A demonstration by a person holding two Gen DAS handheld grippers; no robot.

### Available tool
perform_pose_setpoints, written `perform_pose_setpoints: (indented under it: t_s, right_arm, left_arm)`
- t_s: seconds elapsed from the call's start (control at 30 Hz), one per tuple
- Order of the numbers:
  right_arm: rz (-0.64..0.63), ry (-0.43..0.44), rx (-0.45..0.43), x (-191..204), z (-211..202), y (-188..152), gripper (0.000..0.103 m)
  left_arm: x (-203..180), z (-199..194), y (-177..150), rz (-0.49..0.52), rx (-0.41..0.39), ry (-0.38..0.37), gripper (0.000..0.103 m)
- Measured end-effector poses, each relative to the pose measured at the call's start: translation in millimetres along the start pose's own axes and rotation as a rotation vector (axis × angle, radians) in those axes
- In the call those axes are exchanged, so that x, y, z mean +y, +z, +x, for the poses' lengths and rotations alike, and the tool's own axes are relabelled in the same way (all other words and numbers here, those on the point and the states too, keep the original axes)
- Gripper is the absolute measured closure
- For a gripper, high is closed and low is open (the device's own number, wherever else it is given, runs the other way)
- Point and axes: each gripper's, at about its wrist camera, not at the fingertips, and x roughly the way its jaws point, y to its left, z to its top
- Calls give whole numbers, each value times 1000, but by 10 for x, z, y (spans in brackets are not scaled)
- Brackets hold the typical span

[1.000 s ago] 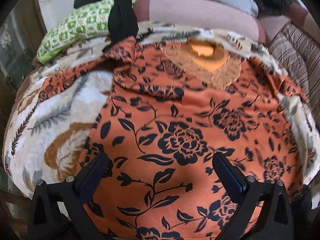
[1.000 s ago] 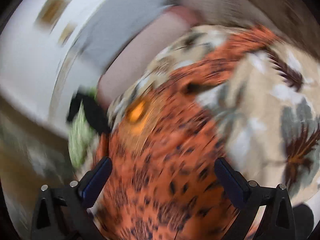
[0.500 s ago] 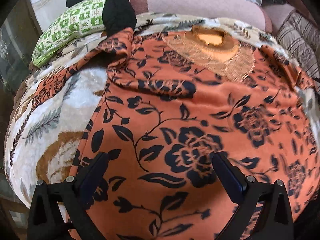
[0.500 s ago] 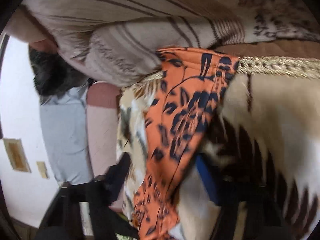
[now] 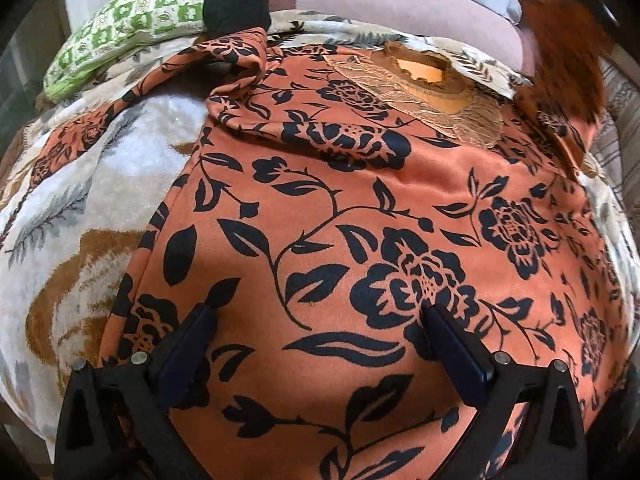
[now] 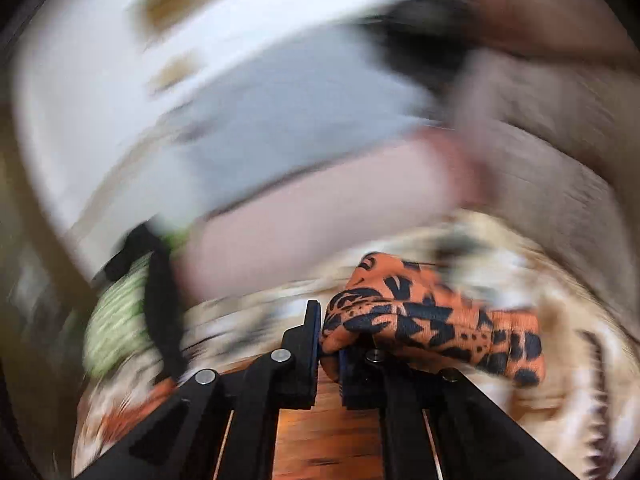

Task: Fold small clothes

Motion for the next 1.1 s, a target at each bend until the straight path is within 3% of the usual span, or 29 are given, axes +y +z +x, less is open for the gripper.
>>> perform_pose_setpoints:
  t_s: [0.1,0.13,0.17,0.2,0.3,0.47,0.57,0.73,0.87,0.93,1.03,1.1]
  right_arm:
    - [-35,134,119,726,298,-483,89]
    - [-59,185,229,919,528,-724,63]
    - [-84,209,326,1034,730,-950,11]
    - [-110,198,403,1078,904,-1247,3]
    - [-66,151,459,821,947,-1561,4]
    - [182,68,333,-187,458,-1412,4]
    - [262,27,347,-682,471,-1296,4]
    - [460,98,397,-1233,649,-1318,4]
    - [701,297,377,-1455,542,-1446,4]
    - [739,331,414,-1447,574,-1550,4]
    - [715,275,396,-1527,722,-1504,4]
    - [726,145,301,-1782,677,-1394,4]
  left_arm:
    - [128,-108,30,-51,-10,-29,0]
    - [181,-172,39,-74,-28,-21,0]
    - [223,-227,50,-88,-45,-16,0]
    - [266,-292,66,-98,-65,-14,0]
    - [334,-456,141,-105,-120,6,0]
    - [120,-426,528,-21,-169,13,0]
    - [44,-340,815,5,-176,14,0]
    - [36,-201,1296,-39,-206,0,0]
    - [-252,29,1563,120,-231,50,0]
    - [-315,247,1660,154,-200,79,0]
    - [-277,588,1741,156,-124,120,0]
    - [-208,721,1723,149,-88,158,0]
